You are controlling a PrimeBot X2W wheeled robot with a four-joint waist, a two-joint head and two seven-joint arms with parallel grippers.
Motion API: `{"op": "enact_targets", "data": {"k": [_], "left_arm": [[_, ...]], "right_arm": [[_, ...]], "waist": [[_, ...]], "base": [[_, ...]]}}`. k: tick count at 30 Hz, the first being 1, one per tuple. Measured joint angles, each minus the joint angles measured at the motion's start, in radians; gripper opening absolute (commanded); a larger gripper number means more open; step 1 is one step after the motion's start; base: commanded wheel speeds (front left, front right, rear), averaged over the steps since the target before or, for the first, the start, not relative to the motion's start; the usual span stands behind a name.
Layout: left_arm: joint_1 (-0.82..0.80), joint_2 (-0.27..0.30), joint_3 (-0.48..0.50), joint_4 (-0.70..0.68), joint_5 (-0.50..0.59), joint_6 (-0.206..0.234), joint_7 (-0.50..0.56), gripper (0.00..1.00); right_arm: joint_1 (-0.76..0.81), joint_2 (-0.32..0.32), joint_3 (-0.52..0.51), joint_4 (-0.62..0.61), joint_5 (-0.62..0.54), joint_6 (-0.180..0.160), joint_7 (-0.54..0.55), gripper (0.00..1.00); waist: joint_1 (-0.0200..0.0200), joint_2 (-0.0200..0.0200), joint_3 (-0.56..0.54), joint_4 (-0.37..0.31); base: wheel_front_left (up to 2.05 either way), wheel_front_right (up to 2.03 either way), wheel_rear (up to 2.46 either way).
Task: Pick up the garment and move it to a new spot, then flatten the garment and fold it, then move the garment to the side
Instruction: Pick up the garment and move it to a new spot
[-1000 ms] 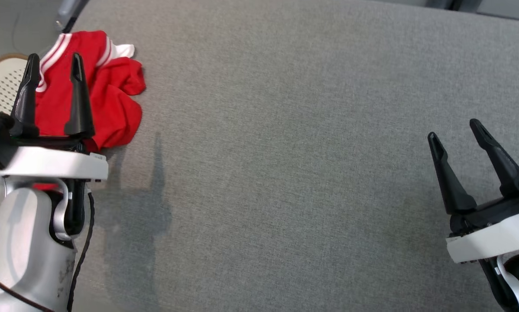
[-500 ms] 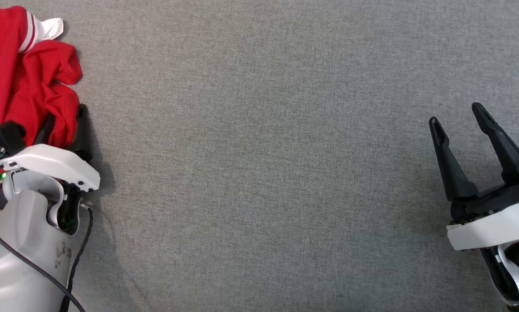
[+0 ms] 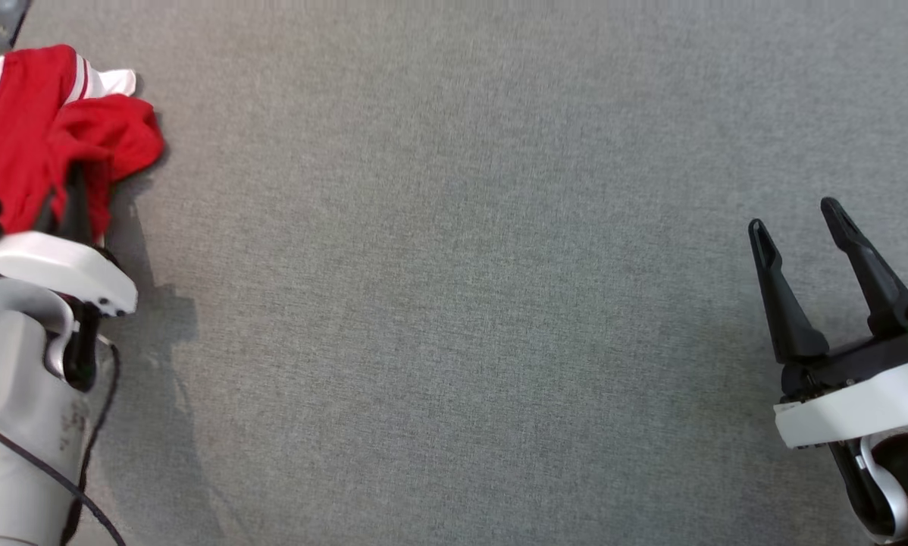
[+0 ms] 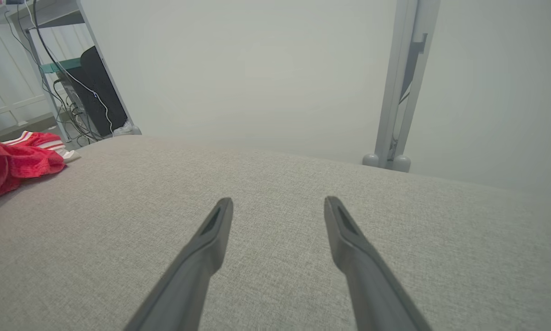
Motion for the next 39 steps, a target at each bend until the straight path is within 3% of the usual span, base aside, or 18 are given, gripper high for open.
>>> {"op": "enact_targets", "data": {"k": [4, 9, 24, 31, 39], "left_arm": [[0.021, 0.021, 0.046, -0.175, 0.027, 0.024, -0.003, 0.00], [0.156, 0.032, 0.101, -0.405, 0.065, 0.062, -0.004, 0.00], [0.640, -0.004, 0.105, -0.926, 0.089, 0.212, 0.088, 0.00], [0.778, -0.038, 0.072, -1.033, 0.079, 0.245, 0.145, 0.00], [0.797, -0.036, 0.019, -1.066, 0.098, 0.235, 0.167, 0.00]], "right_arm": [[0.016, 0.017, -0.006, 0.022, 0.001, 0.000, -0.015, 1.00], [0.034, 0.036, -0.004, 0.042, 0.001, 0.000, -0.032, 1.00], [0.137, 0.075, -0.020, 0.076, -0.012, 0.000, -0.059, 1.00], [0.188, 0.084, -0.033, 0.064, -0.018, 0.000, -0.055, 1.00], [0.222, 0.095, -0.046, 0.045, -0.018, 0.000, -0.039, 1.00]], "waist": [[0.0000, 0.0000, -0.048, -0.007], [0.0000, 0.0000, -0.108, -0.024], [0.0000, 0.0000, -0.273, -0.120], [0.0000, 0.0000, -0.342, -0.160], [0.0000, 0.0000, -0.386, -0.194]], "base": [[0.00, 0.00, 0.00], [0.00, 0.00, 0.00], [0.00, 0.00, 0.00], [0.00, 0.00, 0.00], [0.00, 0.00, 0.00]]}}
